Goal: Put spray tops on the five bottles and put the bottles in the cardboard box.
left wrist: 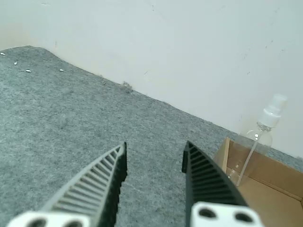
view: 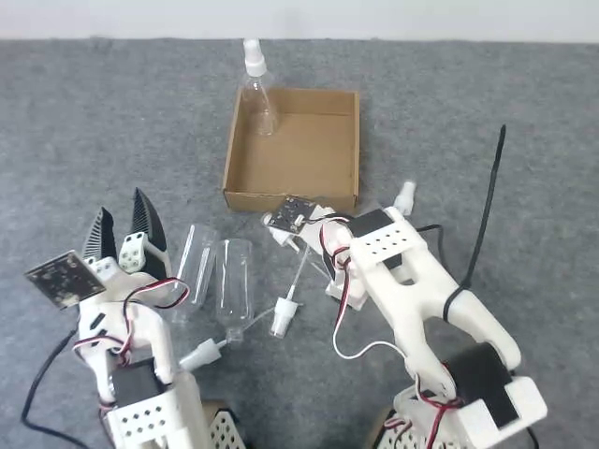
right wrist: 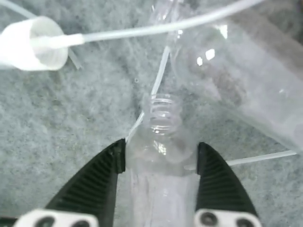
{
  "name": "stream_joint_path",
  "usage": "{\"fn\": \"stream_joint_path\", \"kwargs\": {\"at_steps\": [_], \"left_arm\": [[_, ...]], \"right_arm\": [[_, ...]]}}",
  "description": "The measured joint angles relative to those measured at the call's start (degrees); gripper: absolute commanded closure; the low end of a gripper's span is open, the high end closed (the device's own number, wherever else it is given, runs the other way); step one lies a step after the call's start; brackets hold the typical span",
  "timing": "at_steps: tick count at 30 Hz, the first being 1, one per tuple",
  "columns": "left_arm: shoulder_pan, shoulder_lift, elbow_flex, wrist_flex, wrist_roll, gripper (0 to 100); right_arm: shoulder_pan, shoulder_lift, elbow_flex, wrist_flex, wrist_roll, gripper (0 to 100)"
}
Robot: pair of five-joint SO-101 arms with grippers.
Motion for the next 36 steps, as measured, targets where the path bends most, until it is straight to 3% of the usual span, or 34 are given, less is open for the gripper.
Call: {"fn": "stream_joint_path", "kwargs": {"at_steps": [8, 26, 36], "left_arm": [[0.00, 0.00, 0.00, 0.00, 0.00, 82], [0.00, 0.00, 0.00, 0.00, 0.00, 82], [0.00, 0.00, 0.00, 0.00, 0.00, 82]], "right_arm": [[-2.46, -6.68, -1.41, 7.21, -0.53, 89.0], [-7.65, -22.33, -1.41, 8.26, -23.03, 89.0], [-7.47, -37.19, 2.02, 8.35, -28.48, 89.0]]}}
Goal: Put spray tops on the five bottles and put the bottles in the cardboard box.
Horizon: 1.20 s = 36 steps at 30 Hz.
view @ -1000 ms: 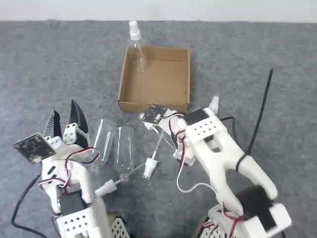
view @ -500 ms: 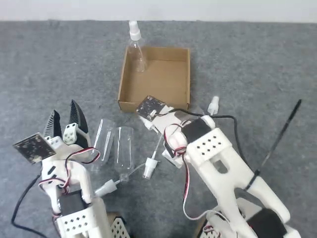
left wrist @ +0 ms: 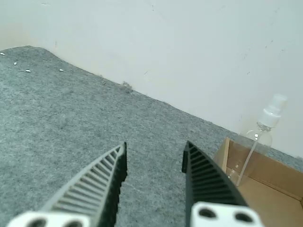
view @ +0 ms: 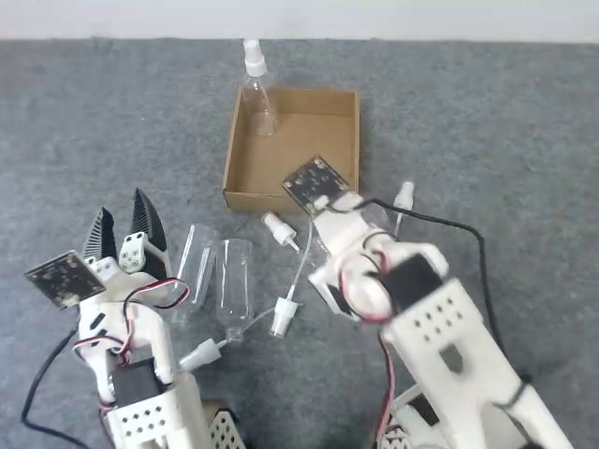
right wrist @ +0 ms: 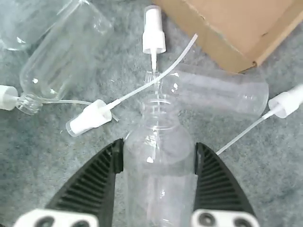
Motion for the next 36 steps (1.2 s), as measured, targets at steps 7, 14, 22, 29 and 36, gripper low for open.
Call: {"fn": "stream_joint_path", "kwargs": {"at_steps": [7, 14, 22, 29, 36], "left_arm": [[0.00, 0.00, 0.00, 0.00, -1.14, 82], [4.40, 0.00, -3.08, 6.59, -3.34, 82], [6.24, 0.00, -3.60, 8.18, -6.59, 82], [10.11, 0.00, -7.91, 12.22, -9.23, 82], [13.27, 0.00, -10.11, 16.09, -10.64, 82]], "right_arm": [[7.38, -12.48, 5.63, -0.62, -0.35, 89.0], [13.45, -16.18, 11.96, -6.24, -1.58, 89.0], [16.88, -16.26, 12.04, -8.53, -4.40, 89.0], [19.87, -16.26, 12.31, -9.58, -4.48, 89.0], [19.87, -16.26, 16.79, -14.33, -4.48, 89.0]]}}
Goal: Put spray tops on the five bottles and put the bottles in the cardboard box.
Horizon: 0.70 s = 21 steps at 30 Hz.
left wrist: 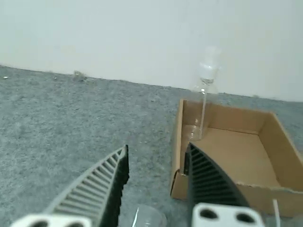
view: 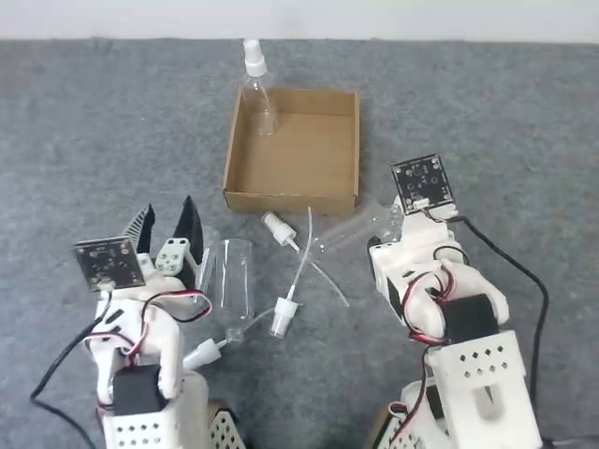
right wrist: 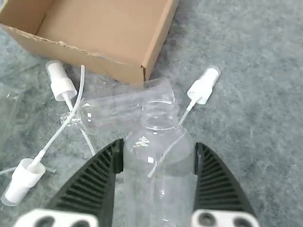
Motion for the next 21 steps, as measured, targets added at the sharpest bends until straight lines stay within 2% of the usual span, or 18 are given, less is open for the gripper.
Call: {"fn": "stream_joint_path", "kwargs": {"at_steps": [13, 21], "left_arm": [[2.20, 0.00, -2.11, 3.78, -2.55, 82], [7.21, 0.00, -3.52, 7.47, -3.96, 82]], "right_arm": [[0.09, 0.00, -0.09, -0.53, 0.00, 89.0], [0.09, 0.00, -0.09, -0.53, 0.00, 89.0]]}}
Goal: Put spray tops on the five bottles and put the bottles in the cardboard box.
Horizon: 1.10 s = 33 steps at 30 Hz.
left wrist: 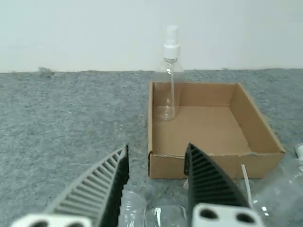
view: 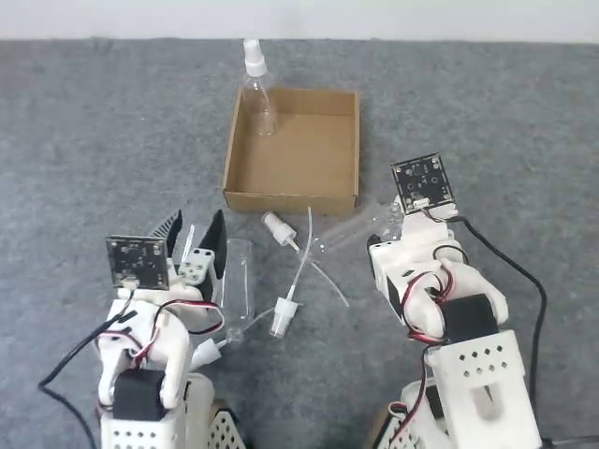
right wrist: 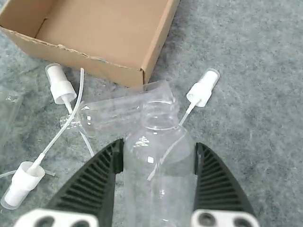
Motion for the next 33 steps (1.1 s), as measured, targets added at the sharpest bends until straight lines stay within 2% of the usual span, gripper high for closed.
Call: {"fn": "stream_joint_path", "kwargs": {"at_steps": [8, 12, 20, 24, 30, 33], "left_arm": [[0.35, 0.00, 0.00, 0.00, -0.97, 82], [0.97, 1.23, -4.40, 1.14, -0.97, 82], [5.27, 23.82, -18.73, 5.71, -0.70, 82], [7.65, 34.99, -23.91, 5.71, 3.96, 82], [9.93, 48.09, -29.27, 5.71, 17.23, 82], [11.69, 53.27, -30.15, 5.71, 21.63, 82]], "right_arm": [[0.00, 0.00, 0.00, 0.00, 0.00, 89.0], [0.00, 0.00, 0.00, 0.00, 0.00, 89.0], [0.18, 0.00, 0.00, 0.00, 0.00, 89.0], [0.18, 0.00, 0.00, 0.00, 0.00, 89.0], [0.18, 0.00, 0.00, 0.00, 0.00, 89.0], [0.18, 0.00, 0.00, 0.00, 0.00, 89.0]]}}
